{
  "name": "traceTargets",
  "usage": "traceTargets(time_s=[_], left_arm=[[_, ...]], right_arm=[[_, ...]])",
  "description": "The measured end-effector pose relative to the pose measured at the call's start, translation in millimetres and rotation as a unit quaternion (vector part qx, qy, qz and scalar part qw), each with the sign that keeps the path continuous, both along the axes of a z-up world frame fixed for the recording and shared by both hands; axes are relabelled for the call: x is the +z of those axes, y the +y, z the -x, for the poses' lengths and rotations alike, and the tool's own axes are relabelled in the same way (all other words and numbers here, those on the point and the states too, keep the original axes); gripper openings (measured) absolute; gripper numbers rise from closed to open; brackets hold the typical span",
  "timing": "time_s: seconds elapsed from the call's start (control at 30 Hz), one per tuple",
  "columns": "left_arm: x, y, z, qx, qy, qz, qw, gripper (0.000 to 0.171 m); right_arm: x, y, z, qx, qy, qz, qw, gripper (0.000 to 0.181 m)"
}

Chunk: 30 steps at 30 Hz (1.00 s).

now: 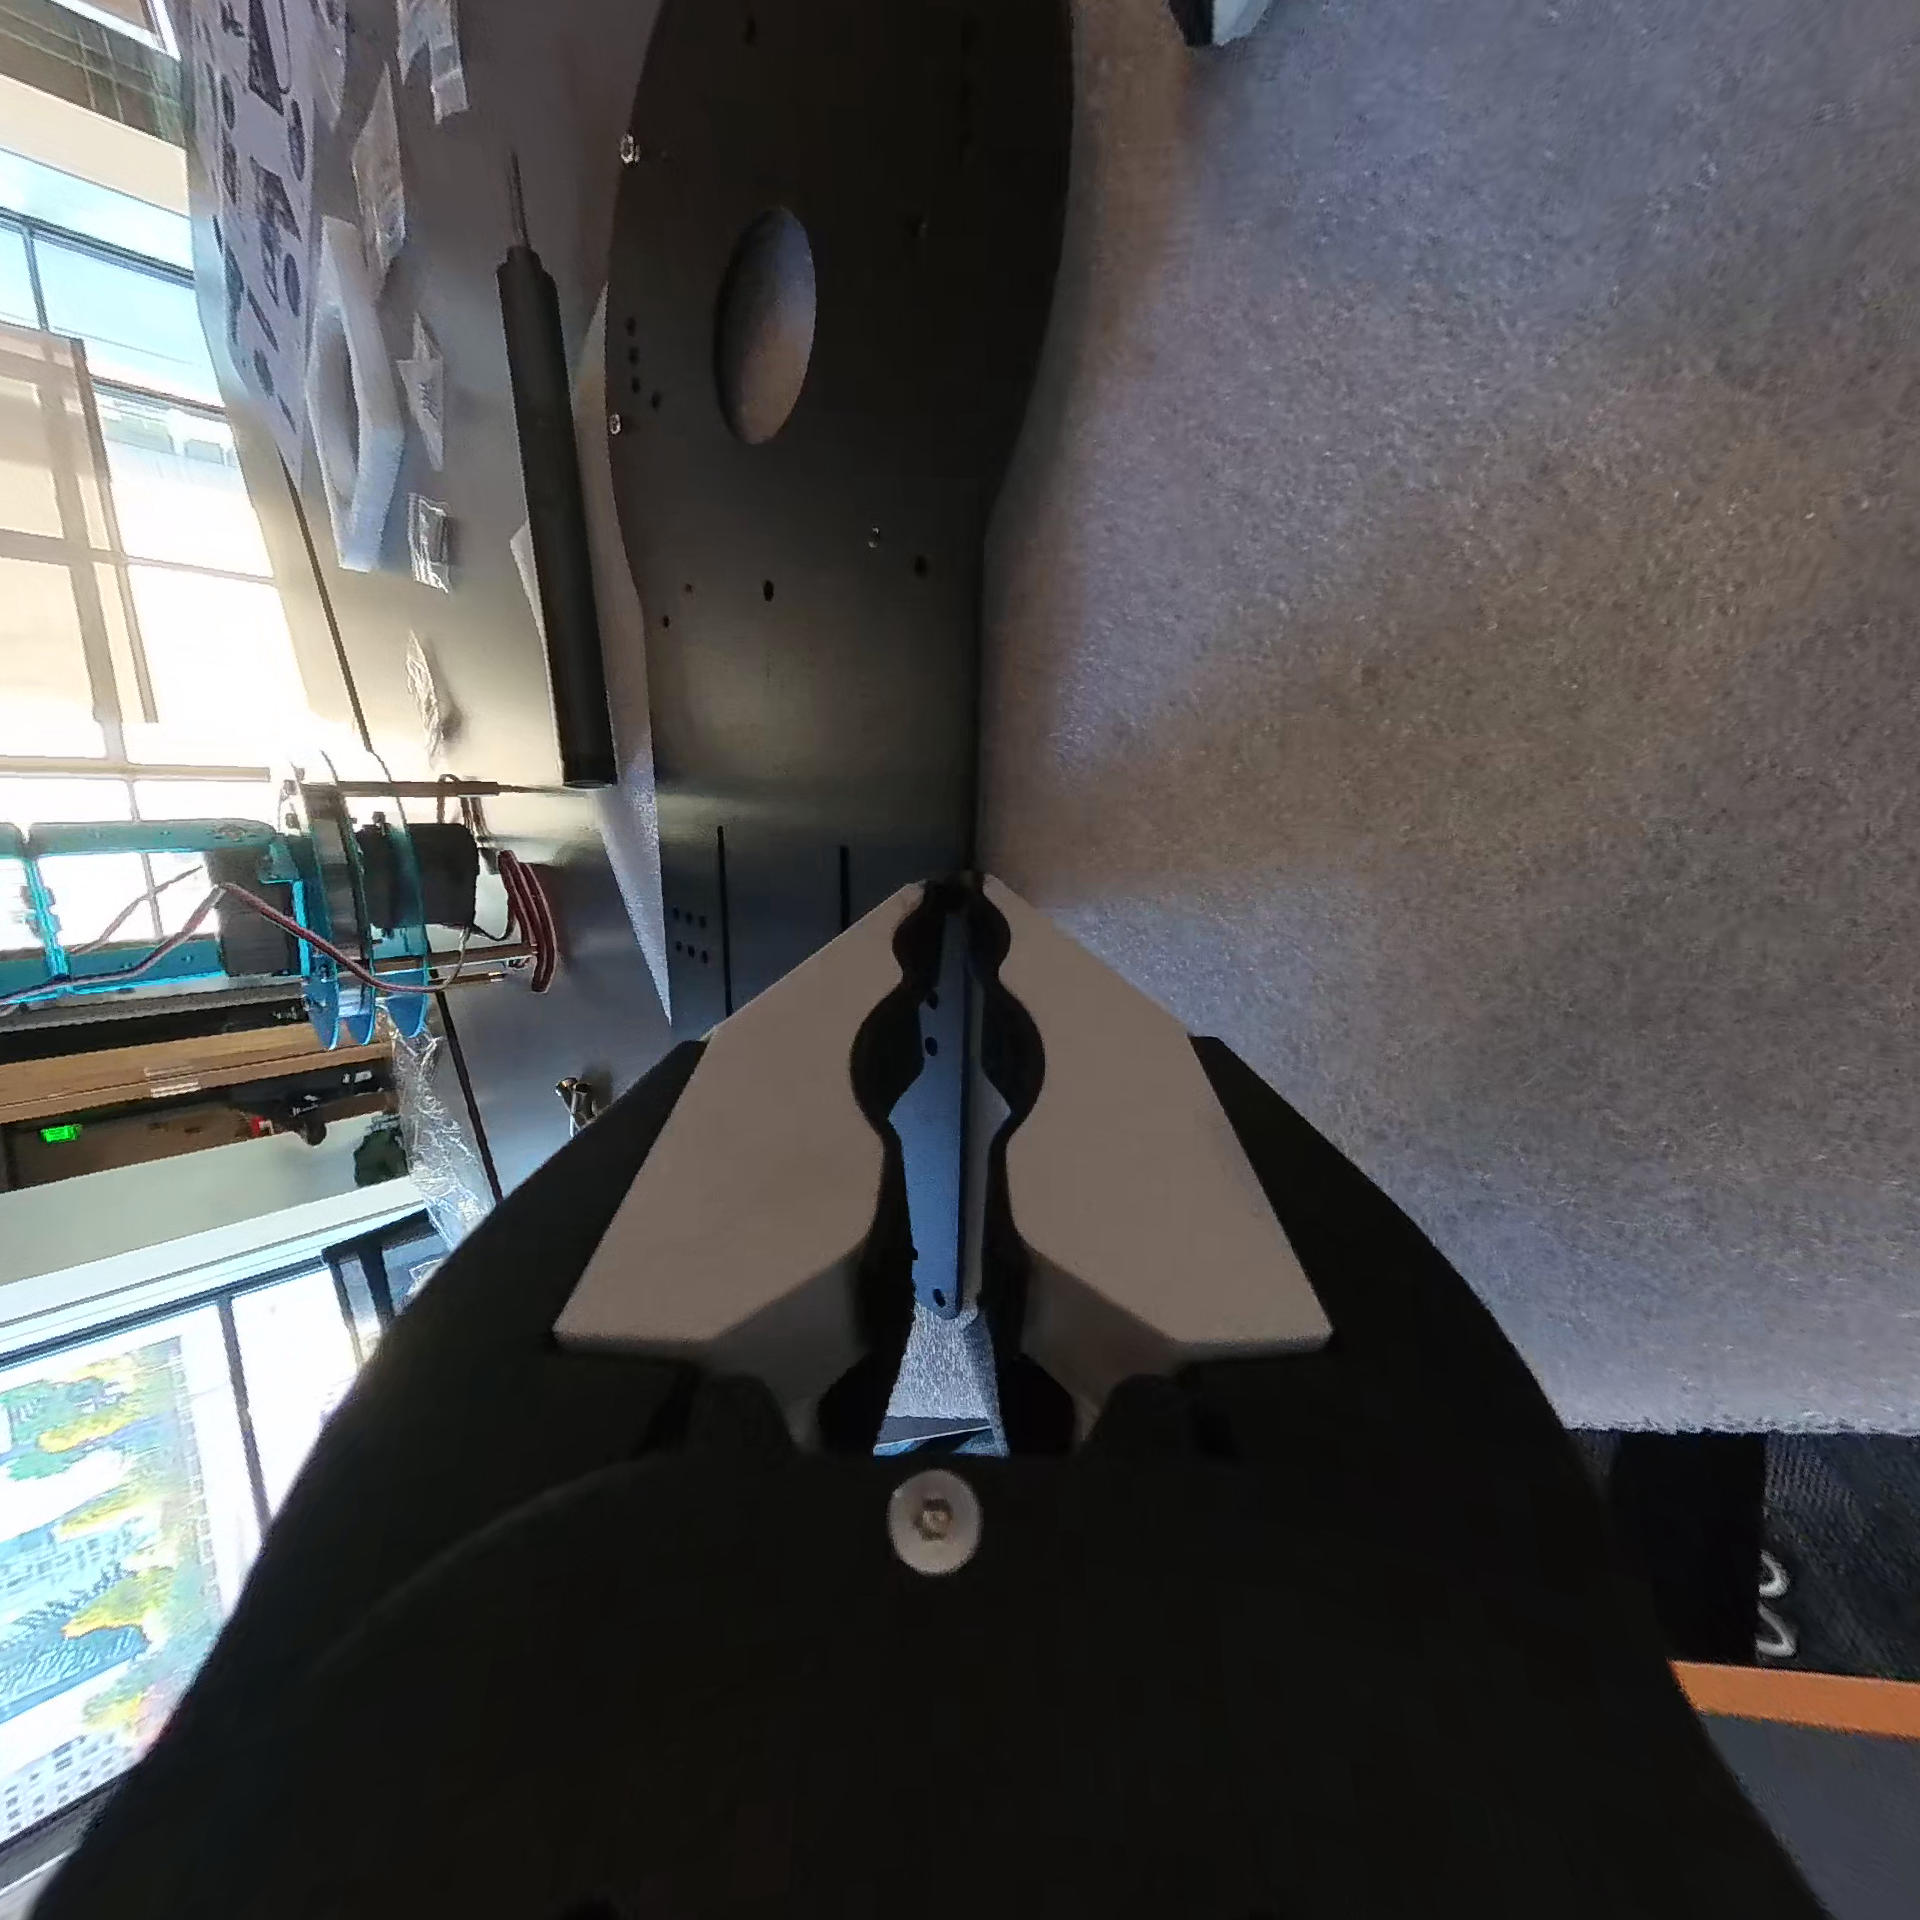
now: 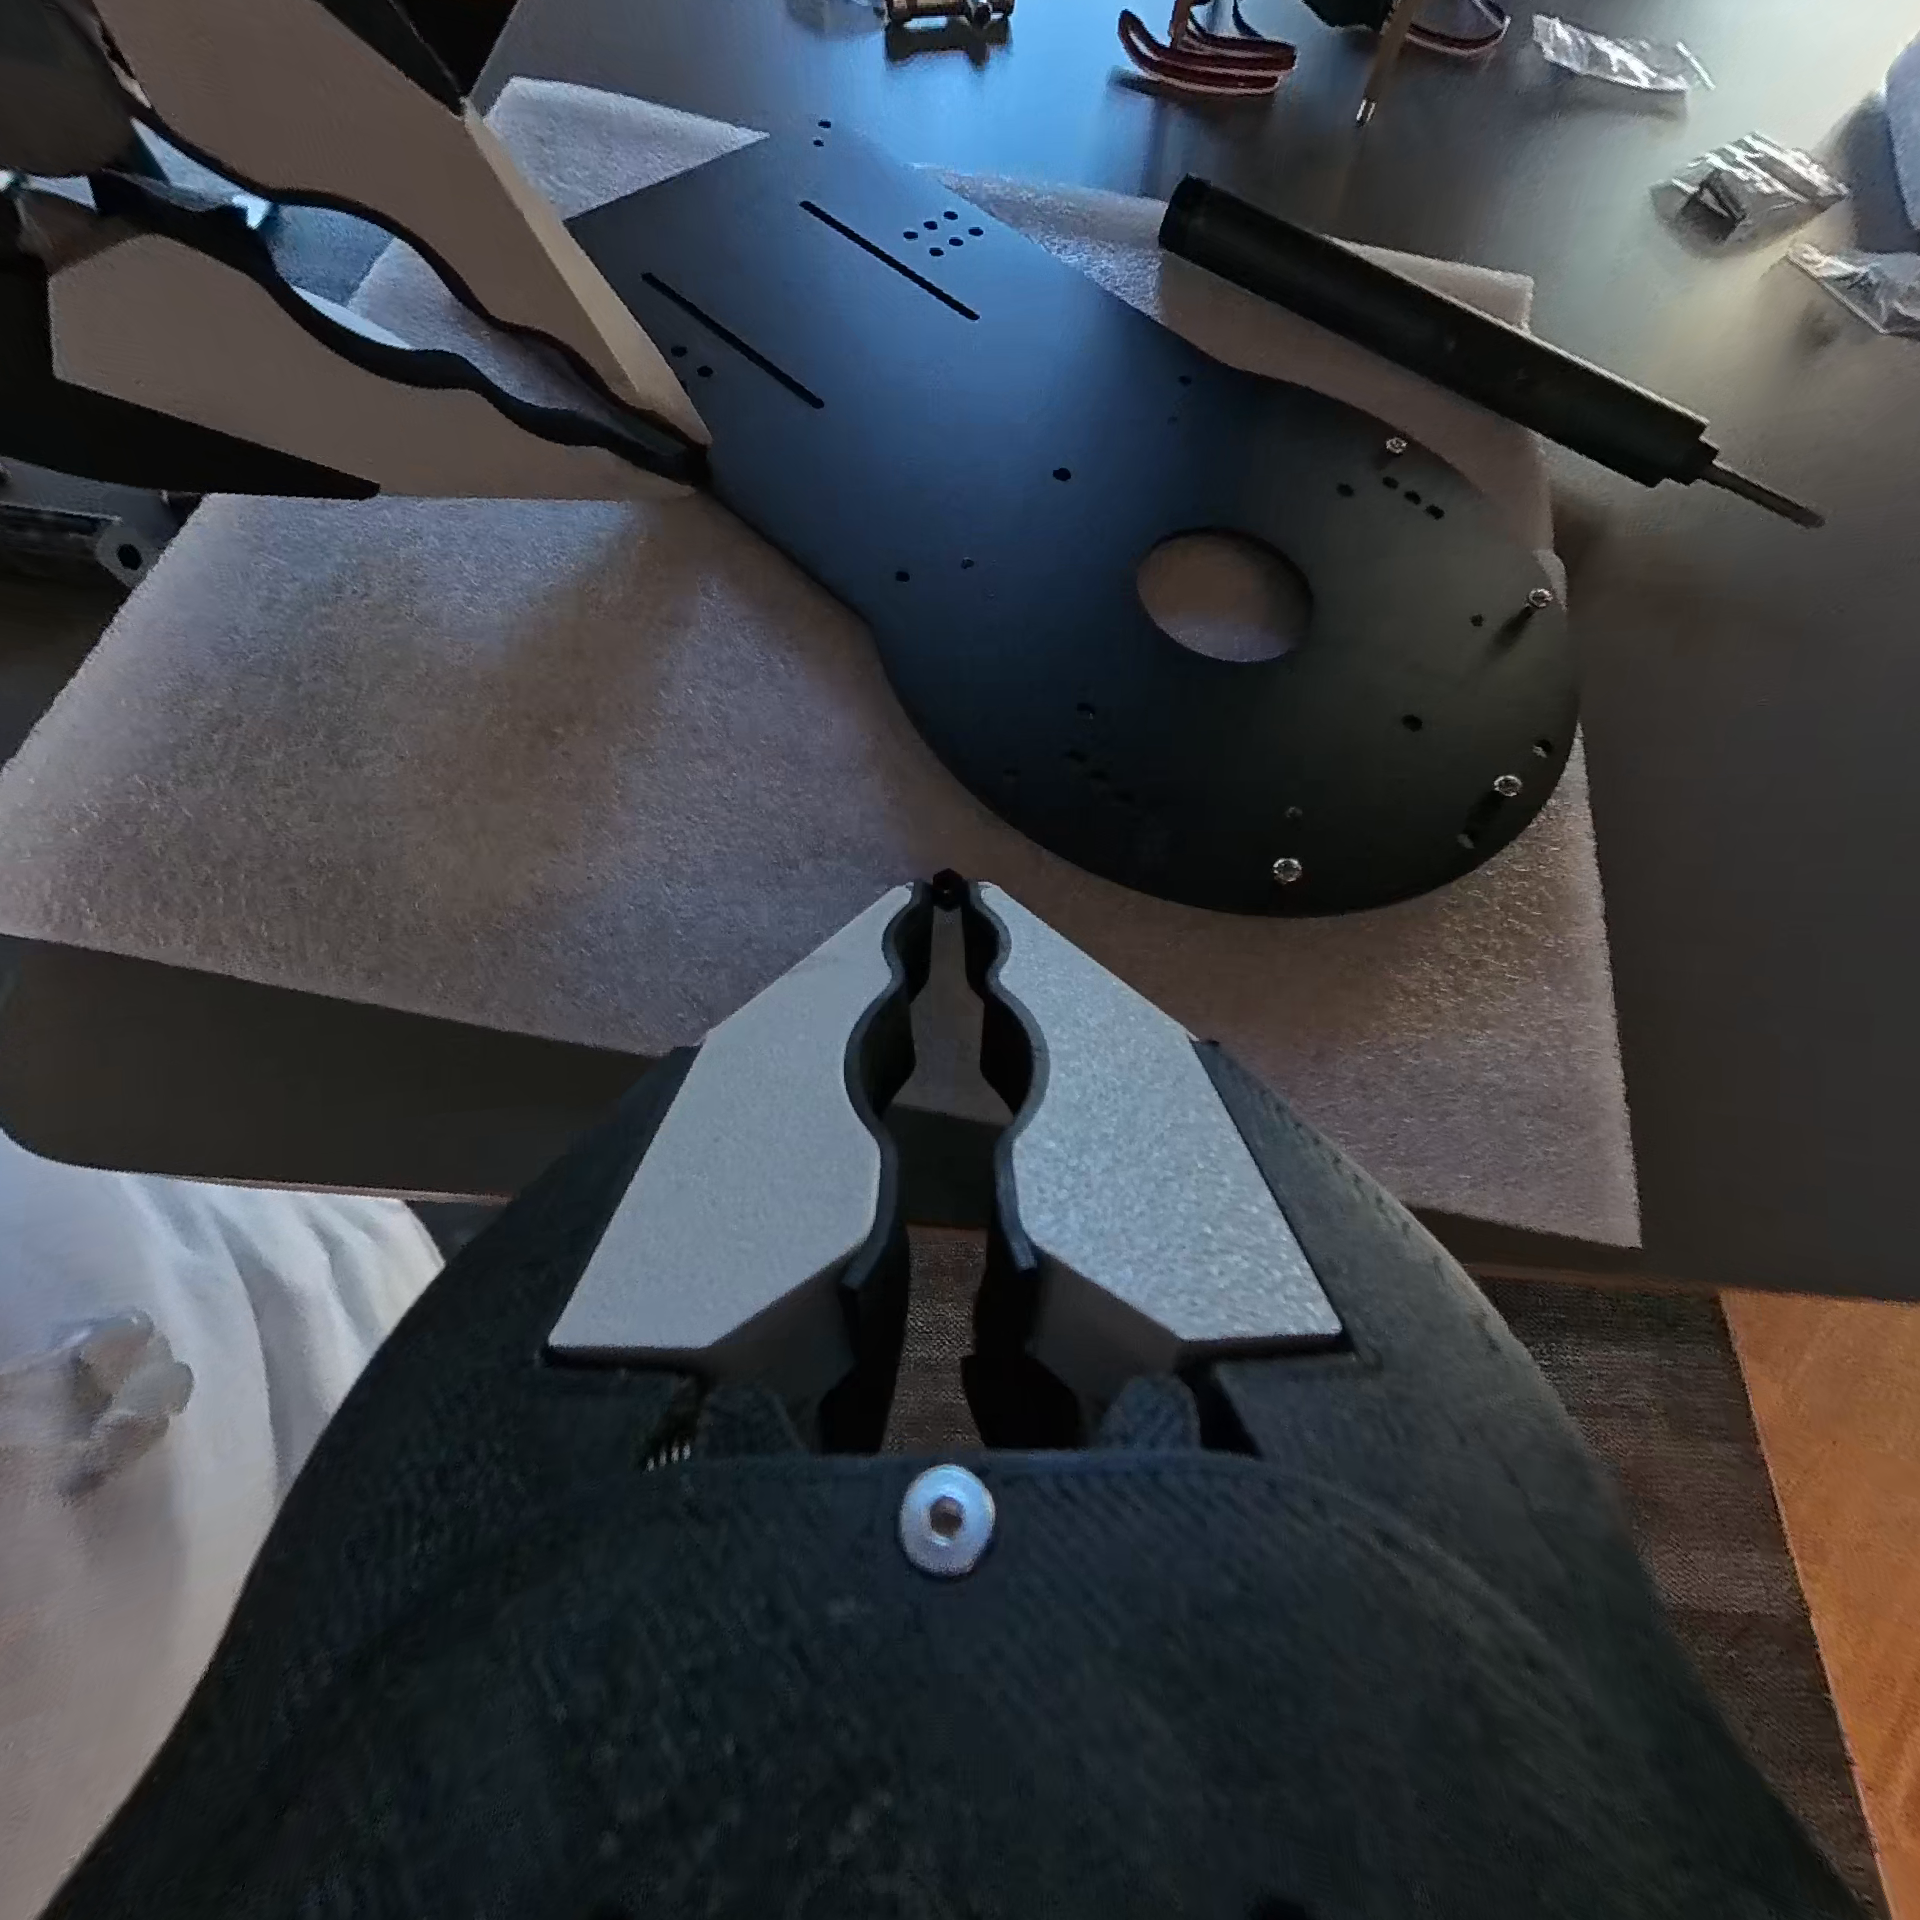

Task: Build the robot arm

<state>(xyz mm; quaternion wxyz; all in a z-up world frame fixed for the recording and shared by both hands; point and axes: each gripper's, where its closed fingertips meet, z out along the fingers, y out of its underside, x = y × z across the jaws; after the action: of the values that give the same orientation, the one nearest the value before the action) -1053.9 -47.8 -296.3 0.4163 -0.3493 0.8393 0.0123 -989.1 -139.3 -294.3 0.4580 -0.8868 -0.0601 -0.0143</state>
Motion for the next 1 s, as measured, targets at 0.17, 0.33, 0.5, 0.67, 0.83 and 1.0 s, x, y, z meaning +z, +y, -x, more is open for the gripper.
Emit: traceTargets(time_s=[0.17,0.33,0.5,0.67,0.83,1.0], left_arm=[[3,2,0,0.004,-0.009,0.012,1.000,0.001],[6,6,1,0.011,-0.019,0.014,1.000,0.001],[20,5,3,-0.002,-0.063,-0.002,0.998,0.000],[10,17,32,0.037,-0.002,0.095,0.995,0.038],[17,55,49,0.068,0.046,0.131,0.988,0.040],[25,80,62,0.089,0.070,0.269,0.956,0.044]], right_arm=[[3,0,-2,-0.006,0.017,-0.003,1.000,0.004],[0,1,0,-0.001,0.018,0.002,1.000,0.004],[-2,3,1,0.003,0.021,0.004,1.000,0.004],[-2,1,1,0.006,0.032,0.002,0.999,0.004],[-2,2,1,0.007,0.041,0.003,0.999,0.004],[-2,1,1,0.015,0.041,0.004,0.999,0.004]])
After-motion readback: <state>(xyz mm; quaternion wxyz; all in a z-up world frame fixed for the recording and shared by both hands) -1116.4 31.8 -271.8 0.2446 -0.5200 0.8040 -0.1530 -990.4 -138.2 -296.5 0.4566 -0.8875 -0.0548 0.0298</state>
